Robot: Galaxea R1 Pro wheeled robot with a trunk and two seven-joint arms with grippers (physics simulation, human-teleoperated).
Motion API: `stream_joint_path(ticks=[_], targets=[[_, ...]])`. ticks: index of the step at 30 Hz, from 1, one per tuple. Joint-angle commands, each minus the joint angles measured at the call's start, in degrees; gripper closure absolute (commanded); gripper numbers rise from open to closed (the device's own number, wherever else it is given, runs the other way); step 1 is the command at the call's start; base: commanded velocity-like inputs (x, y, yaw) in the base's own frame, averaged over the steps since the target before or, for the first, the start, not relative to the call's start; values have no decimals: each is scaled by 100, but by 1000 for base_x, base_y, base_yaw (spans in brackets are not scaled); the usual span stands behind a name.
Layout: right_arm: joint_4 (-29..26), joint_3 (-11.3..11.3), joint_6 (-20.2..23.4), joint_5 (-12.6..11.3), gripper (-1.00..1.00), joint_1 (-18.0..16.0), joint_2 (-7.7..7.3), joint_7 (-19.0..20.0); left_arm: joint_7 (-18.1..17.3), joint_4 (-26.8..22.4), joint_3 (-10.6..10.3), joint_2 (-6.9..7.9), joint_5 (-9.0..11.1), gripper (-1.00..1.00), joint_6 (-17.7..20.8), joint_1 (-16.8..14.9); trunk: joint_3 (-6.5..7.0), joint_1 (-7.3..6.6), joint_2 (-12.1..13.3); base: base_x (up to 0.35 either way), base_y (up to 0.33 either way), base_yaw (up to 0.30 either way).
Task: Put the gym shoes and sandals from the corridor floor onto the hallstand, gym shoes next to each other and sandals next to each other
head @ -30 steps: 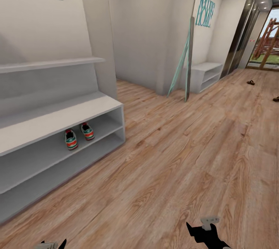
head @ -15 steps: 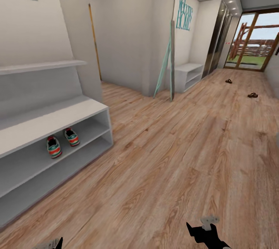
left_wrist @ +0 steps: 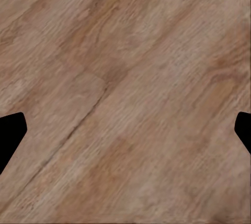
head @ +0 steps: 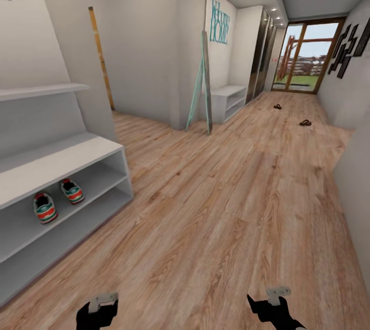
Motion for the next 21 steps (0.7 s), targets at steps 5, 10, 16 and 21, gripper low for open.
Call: stream_joint_path(ticks=[5,10,16,21], targets=[[5,5,-18,-6,-100,-5,-4,19,-690,193,-649,71,-49,-100,143,-90,19,-1,-2,0,0,-247],[7,5,-18,-6,-100,-5,-5,19,-2699,246,-1035,439,3,-100,217,-183,43,-1,-2,0,0,-247],[8,5,-16,-6,-100,-5,-4,19,-3450,247,-1041,688,46,-100,151,-151,71,-1,-2,0,0,-246],[5,5,-18,-6,-100,-5,-7,19,-4046,276,-1058,924,623,-100,-548,-98,94,-1,-2,0,0,-236]])
